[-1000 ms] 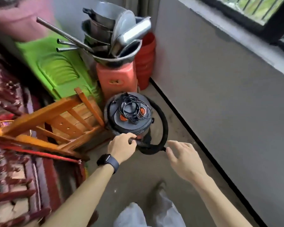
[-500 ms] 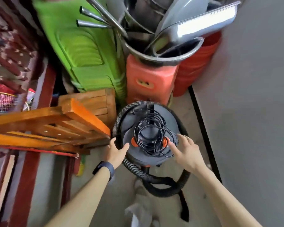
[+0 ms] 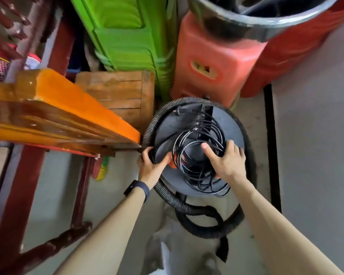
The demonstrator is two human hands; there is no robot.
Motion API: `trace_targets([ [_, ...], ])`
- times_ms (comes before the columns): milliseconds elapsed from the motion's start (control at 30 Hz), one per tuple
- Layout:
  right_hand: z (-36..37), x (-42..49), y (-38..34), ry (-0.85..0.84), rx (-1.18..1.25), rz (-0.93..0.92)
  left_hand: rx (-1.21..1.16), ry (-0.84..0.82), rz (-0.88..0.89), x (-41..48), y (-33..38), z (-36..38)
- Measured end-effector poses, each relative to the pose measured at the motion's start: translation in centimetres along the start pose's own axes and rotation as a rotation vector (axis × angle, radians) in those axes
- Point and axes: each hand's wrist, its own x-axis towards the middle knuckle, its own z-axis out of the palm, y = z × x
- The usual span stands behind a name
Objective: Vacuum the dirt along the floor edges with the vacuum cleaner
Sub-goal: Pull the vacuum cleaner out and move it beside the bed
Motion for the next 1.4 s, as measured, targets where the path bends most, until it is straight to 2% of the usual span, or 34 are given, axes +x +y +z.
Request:
trace_targets([
  [167, 0.9, -1.7, 1.9, 0.016, -0.02, -0.106, 0.071, 0.06, 0.05, -1.9, -1.9, -0.2],
  [333, 2.4, -5.8, 4.4, 0.012, -0.001, -0.137, 0.106, 0.127, 0.09, -6.0, -5.9, -0.5],
  [667, 6.0, -16.9, 10.7, 0.009, -0.119, -0.358, 0.089, 0.229, 0.035, -16.1, -17.1, -2.2],
  [900, 9.5, -24.5, 14.3, -0.059, -0.196, -0.386, 0.086, 0.386, 0.025, -22.9, -25.1, -3.8],
  [1233, 16.3, -37.3, 16.2, -0.129, -0.211, -0.398, 0.143, 0.429, 0.0, -31.2, -35.9, -11.1],
  [1400, 21.1, -43.4, 16.7, -0.143, -0.259, -0.489, 0.102, 0.512, -0.047, -36.3, -41.6, -15.2],
])
